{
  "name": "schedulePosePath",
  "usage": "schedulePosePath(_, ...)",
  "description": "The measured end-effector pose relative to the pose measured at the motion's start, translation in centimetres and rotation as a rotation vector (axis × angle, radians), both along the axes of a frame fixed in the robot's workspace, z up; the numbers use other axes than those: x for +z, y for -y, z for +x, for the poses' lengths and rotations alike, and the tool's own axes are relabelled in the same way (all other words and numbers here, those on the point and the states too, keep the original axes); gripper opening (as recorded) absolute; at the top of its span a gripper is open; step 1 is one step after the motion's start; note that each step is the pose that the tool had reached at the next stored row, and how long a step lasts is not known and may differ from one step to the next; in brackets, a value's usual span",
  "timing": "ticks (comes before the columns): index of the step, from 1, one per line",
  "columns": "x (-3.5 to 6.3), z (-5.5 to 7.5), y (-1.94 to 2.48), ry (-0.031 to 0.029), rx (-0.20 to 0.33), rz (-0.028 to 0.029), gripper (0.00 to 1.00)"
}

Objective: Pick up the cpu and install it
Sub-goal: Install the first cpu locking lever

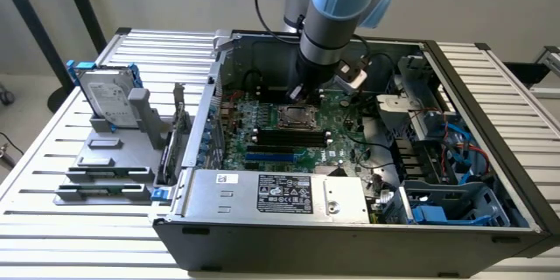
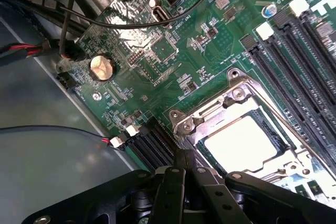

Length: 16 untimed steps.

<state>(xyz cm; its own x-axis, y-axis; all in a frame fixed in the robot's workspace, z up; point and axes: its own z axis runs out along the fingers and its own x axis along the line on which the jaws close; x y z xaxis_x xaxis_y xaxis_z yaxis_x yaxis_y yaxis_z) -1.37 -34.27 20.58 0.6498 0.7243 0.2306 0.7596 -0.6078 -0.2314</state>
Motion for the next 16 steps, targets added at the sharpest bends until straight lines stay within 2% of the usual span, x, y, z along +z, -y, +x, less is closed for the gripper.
schedulePosePath(11,1.74,-1.4,2.45,-0.0001,0.0,-0.0002,0.11)
schedulePosePath(16,2.08,-2.4,3.75,-0.0001,0.0,0.0,0.11)
